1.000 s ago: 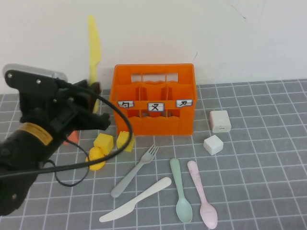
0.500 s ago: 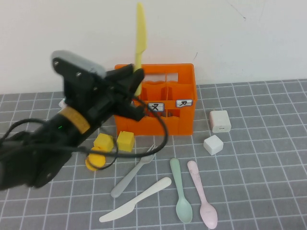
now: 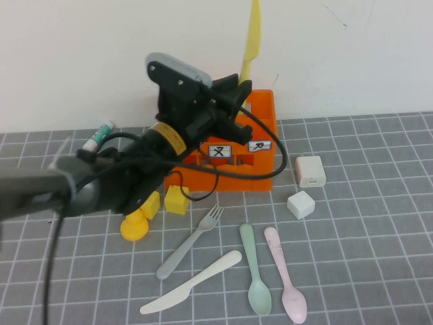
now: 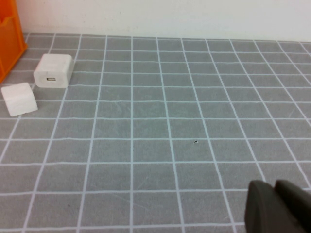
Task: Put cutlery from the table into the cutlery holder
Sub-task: Place the knife on the box, then pick up the fork
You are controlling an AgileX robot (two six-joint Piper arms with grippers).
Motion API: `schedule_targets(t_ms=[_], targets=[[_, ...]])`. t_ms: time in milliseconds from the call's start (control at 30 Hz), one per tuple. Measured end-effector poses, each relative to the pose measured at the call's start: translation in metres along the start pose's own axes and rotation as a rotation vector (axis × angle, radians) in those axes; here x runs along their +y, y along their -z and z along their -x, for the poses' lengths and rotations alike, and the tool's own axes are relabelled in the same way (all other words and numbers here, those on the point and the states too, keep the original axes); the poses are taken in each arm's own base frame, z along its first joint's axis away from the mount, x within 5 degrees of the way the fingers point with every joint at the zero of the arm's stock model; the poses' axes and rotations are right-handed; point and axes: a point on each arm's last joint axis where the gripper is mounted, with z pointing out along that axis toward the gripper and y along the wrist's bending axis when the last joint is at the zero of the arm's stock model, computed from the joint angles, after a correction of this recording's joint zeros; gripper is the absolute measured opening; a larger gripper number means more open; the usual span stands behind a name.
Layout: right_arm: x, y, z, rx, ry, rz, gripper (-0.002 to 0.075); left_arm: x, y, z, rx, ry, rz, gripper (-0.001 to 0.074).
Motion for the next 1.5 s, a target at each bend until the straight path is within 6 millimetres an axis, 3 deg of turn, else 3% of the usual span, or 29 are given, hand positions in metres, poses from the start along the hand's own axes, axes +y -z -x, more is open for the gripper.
schedule_targets(t_ms=[267, 433, 633, 900, 1033, 1233, 1500], targets=[[0.000, 0.000, 0.000, 0.000, 0.000, 0.000, 0.0029, 0.010, -0.027, -0.025, 0.043, 0.022, 0.008, 0.0143], [0.000, 0.000, 0.000, 0.000, 0.000, 0.000, 0.0029, 0.011, -0.029, -0.030, 0.068, 0.020, 0.015, 0.0146], [0.000, 0.000, 0.000, 0.000, 0.000, 0.000, 0.0029, 0.013, -0.029, -0.036, 0.123, 0.024, 0.035, 0.0205], [0.000, 0.000, 0.000, 0.000, 0.000, 0.000, 0.0029, 0.011, -0.029, -0.035, 0.138, 0.056, 0.012, 0.0262], [0.000, 0.000, 0.000, 0.000, 0.000, 0.000, 0.0029, 0.005, -0.026, -0.017, 0.163, -0.007, -0.025, 0.0265], [0.000, 0.000, 0.000, 0.000, 0.000, 0.000, 0.0029, -0.010, -0.001, 0.029, 0.215, -0.001, 0.000, 0.0265], [0.000, 0.000, 0.000, 0.000, 0.000, 0.000, 0.0029, -0.010, 0.061, 0.050, 0.451, 0.090, 0.255, 0.0265]])
